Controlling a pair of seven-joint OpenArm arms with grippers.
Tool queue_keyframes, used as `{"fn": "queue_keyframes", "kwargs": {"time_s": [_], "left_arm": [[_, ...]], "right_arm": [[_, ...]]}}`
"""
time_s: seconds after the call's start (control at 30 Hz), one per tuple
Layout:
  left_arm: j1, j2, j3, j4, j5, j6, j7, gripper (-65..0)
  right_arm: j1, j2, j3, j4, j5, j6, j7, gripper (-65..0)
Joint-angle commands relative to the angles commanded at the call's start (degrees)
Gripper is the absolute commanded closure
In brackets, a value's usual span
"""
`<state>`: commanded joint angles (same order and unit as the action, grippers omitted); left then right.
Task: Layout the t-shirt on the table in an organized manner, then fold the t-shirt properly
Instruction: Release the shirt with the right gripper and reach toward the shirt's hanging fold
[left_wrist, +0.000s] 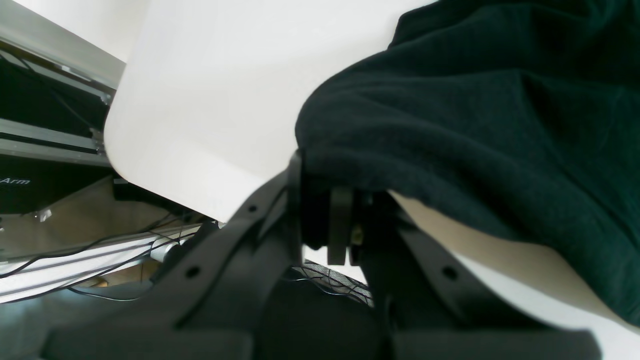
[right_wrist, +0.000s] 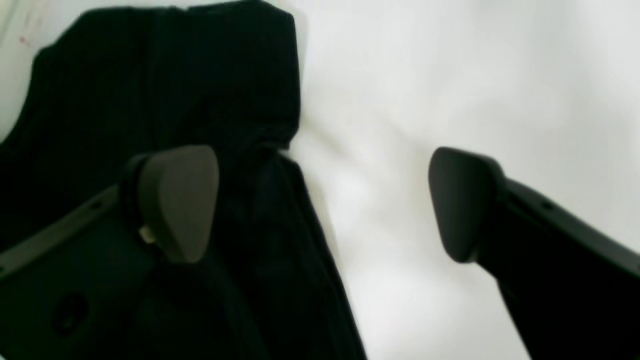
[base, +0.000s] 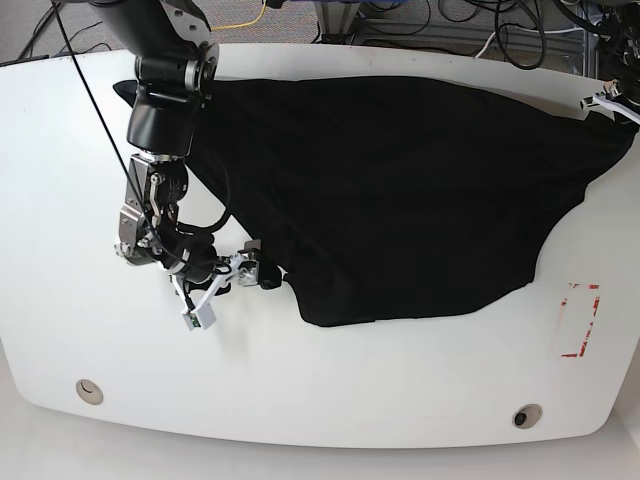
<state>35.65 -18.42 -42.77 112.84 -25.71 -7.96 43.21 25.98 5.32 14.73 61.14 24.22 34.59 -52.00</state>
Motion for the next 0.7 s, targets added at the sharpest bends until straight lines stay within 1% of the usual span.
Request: {"fn": "queue_keyframes", "kwargs": {"time_s": [0.1,0.27,0.37,0.7], "left_arm": [[0.00,0.00,0.00,0.00,0.00,0.00,0.00,0.0],[0.00,0.00,0.09,0.00,0.00,0.00,0.00,0.0],[0.00,0.00,0.09,0.00,-0.09,0.00,0.00,0.0],[0.00,0.00,0.18,0.00,-0.09,0.00,0.00,0.0]], "right_arm": [[0.44,-0.09,-1.67,-2.64,0.09,0.09,0.00,-65.0],[0.09,-1.76,-4.84,-4.13,0.09,0.09,0.00,-65.0],[-0.44,-2.81,-5.63,-4.31,0.09,0.09,0.00,-65.0],[-1.58,-5.80,-5.63,-4.22,0.09,0.09,0.00,-65.0]]}}
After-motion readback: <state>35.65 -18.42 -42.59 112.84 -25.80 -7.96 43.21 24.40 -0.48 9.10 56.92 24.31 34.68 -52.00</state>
